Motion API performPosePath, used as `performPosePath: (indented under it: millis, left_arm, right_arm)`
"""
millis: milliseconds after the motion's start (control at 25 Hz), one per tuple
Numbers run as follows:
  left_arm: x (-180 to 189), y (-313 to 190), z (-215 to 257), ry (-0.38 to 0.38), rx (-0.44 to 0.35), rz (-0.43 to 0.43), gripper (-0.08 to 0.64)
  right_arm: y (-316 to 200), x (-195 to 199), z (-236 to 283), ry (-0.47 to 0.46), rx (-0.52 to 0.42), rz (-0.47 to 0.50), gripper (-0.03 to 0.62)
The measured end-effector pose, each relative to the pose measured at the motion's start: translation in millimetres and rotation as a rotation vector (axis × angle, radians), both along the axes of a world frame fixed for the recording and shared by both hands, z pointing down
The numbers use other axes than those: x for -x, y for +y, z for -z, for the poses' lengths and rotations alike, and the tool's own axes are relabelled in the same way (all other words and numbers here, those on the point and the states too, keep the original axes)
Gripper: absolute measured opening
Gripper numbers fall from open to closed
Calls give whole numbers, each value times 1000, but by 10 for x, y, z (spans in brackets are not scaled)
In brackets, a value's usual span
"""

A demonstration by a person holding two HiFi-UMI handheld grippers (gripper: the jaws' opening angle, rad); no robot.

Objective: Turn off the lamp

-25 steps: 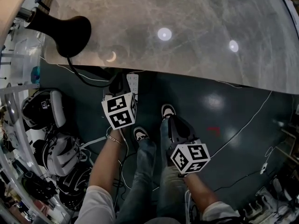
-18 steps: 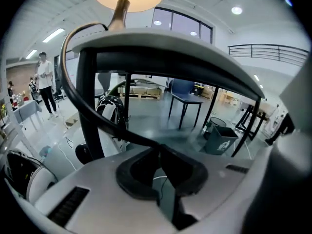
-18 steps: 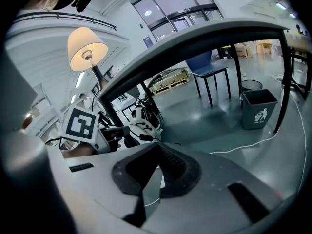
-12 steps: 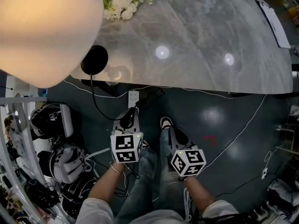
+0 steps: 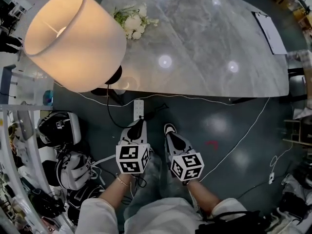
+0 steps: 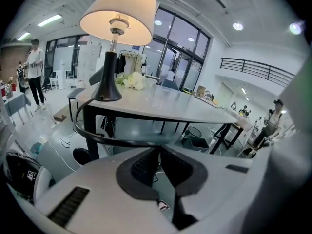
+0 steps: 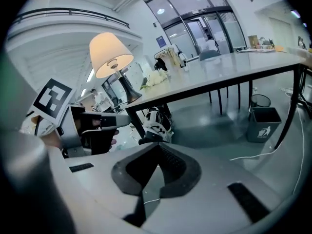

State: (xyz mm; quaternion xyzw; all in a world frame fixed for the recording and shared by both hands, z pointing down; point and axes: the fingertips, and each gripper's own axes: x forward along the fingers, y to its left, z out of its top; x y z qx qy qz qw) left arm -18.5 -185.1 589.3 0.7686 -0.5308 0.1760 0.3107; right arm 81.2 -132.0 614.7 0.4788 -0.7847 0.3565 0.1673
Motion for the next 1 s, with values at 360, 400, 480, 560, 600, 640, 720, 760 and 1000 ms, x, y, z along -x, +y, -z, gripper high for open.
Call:
performPosePath:
  millis: [360, 400, 480, 560, 600, 640, 720, 760, 1000]
  left_arm:
    - [21, -89, 548, 58, 22, -14, 25]
    - [26, -112, 597, 62, 23, -12, 25]
    - [37, -149, 684, 60, 21, -18, 25]
    - [47, -179, 750, 53, 17, -31, 25]
    - [52, -199, 774, 49, 16, -38, 25]
    - [58, -222, 793, 46, 16, -44, 25]
    - [66, -269, 826, 41, 17, -58, 25]
    - [70, -289, 840, 40, 17, -65, 25]
    - [89, -366, 883, 46, 30, -84, 25]
  right_arm:
    - [-194, 150, 350, 61, -29, 88, 0]
    - [-230, 191, 364, 63, -35, 111, 0]
    - [-297, 294, 405, 54, -56, 156, 0]
    - [-356, 393, 439, 49, -78, 193, 3]
    - [-385, 439, 447, 50, -86, 212, 13]
    - [-414, 484, 451, 52, -94, 231, 39]
    - [-473, 563, 446, 63, -106, 265, 63]
    - [-505, 595, 441, 71, -113, 277, 65]
    - [-713, 776, 457, 84, -153, 334, 91]
